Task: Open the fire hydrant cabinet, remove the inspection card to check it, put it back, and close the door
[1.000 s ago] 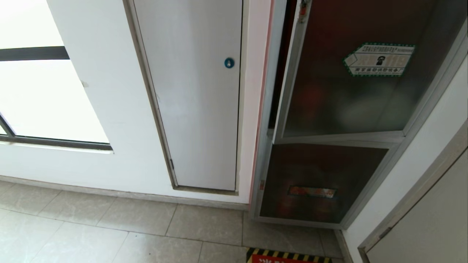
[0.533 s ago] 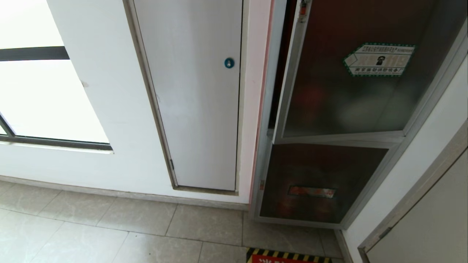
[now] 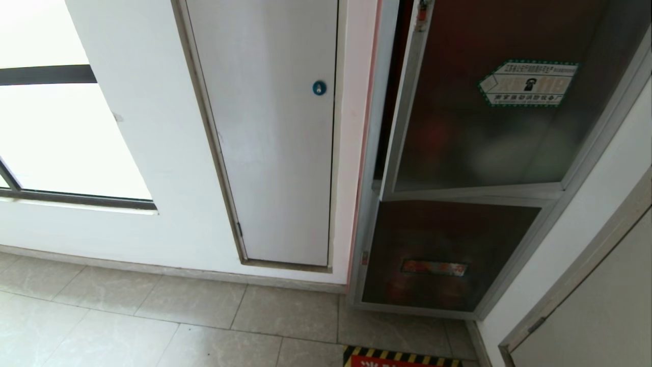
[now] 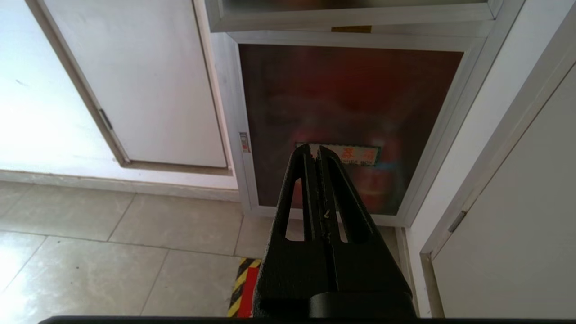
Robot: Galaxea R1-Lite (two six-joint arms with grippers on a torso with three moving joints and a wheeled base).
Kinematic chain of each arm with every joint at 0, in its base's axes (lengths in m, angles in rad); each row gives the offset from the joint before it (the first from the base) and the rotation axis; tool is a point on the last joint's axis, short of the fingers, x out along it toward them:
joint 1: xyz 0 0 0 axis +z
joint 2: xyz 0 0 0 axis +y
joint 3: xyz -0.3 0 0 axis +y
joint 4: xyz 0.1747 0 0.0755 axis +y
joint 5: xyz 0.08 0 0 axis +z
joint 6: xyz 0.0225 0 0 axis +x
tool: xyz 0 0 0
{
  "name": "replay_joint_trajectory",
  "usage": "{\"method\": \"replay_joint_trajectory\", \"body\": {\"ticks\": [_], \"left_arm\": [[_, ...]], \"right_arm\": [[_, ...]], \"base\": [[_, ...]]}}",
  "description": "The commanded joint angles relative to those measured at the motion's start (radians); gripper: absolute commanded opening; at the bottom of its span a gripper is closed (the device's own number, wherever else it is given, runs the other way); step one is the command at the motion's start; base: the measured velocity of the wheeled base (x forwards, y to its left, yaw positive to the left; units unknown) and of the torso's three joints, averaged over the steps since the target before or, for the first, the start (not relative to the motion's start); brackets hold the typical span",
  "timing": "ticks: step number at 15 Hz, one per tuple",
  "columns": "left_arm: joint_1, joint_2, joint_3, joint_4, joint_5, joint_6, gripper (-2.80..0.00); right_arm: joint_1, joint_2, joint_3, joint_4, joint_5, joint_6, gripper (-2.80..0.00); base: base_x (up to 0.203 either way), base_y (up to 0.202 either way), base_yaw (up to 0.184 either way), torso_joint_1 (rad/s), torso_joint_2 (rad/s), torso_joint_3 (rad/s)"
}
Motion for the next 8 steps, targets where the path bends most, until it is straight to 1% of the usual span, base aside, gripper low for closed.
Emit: {"method": "replay_joint_trajectory", "body": {"ticks": [1, 8], "left_arm": [[0.000, 0.001, 0.000, 0.000, 0.000, -0.001, -2.80], [0.000, 0.001, 0.000, 0.000, 0.000, -0.001, -2.80]], "right_arm": [[0.000, 0.000, 0.009, 0.013, -0.005, -0.002, -2.80], [0.000, 0.001, 0.008, 0.017, -0.013, 0.035, -2.80]], "base": [[0.000, 0.000, 0.000, 0.000, 0.00, 0.000], [0.000, 0.000, 0.000, 0.000, 0.00, 0.000]]}}
